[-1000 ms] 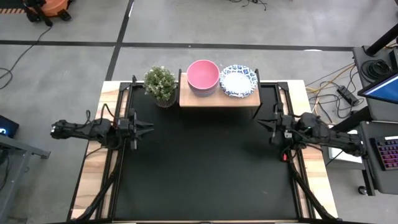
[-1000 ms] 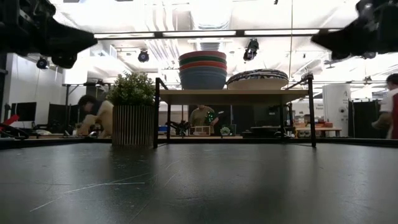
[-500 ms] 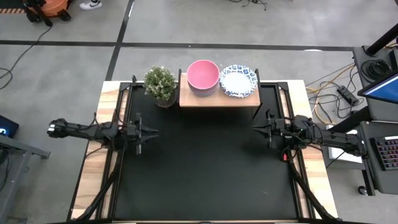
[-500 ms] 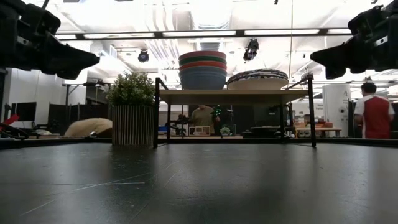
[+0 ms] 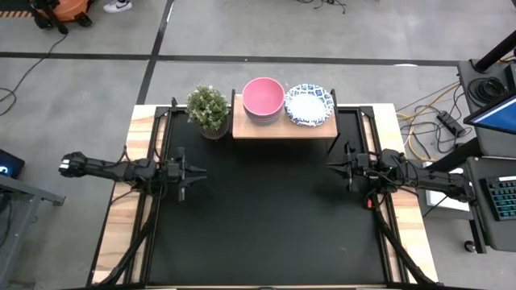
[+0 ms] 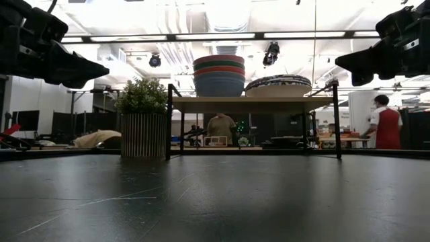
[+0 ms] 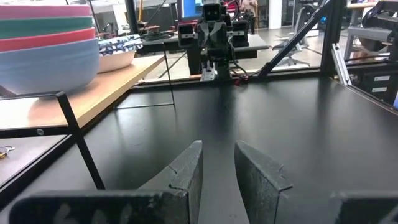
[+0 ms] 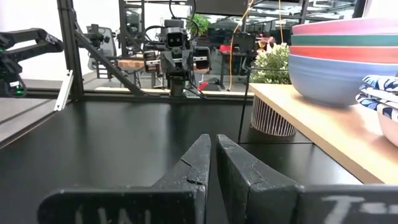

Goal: Place and stack bowls onto a shelf
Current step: Return to Home Position

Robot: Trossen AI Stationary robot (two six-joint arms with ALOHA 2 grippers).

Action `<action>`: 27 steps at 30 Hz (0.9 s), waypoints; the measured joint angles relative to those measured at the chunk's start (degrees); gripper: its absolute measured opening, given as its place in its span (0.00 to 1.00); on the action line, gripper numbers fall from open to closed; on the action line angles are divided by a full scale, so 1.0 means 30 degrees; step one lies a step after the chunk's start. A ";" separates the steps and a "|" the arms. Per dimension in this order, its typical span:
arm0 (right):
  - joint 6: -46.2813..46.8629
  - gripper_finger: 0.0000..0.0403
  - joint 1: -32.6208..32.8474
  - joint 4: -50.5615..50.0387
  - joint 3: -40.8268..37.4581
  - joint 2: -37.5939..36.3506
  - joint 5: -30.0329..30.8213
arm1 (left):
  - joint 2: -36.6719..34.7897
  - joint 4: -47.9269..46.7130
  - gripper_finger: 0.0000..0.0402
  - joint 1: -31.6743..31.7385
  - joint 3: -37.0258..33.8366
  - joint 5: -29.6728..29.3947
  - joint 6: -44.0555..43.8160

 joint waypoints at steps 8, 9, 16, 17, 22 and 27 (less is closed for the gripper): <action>0.0009 0.04 0.0000 -0.0009 -0.0007 0.0000 0.0000 | 0.0303 -0.0022 0.19 0.0000 0.0000 0.0000 0.0000; 0.0006 0.04 0.0000 -0.0008 -0.0007 0.0000 -0.0001 | 0.0352 -0.0023 0.19 0.0000 0.0000 0.0000 0.0000; 0.0007 0.04 0.0000 -0.0015 -0.0015 0.0000 -0.0002 | 0.0495 -0.0036 0.19 0.0000 0.0000 0.0000 0.0003; 0.0022 0.04 0.0000 -0.0015 -0.0015 0.0000 0.0000 | 0.0495 -0.0036 0.19 0.0000 0.0000 0.0000 0.0005; 0.0018 0.04 0.0000 -0.0022 -0.0015 0.0004 -0.0004 | 0.0492 -0.0036 0.19 0.0006 0.0000 -0.0005 0.0005; 0.0010 0.04 0.0000 -0.0022 -0.0021 0.0000 -0.0007 | 0.0495 -0.0036 0.19 0.0000 0.0000 0.0000 0.0005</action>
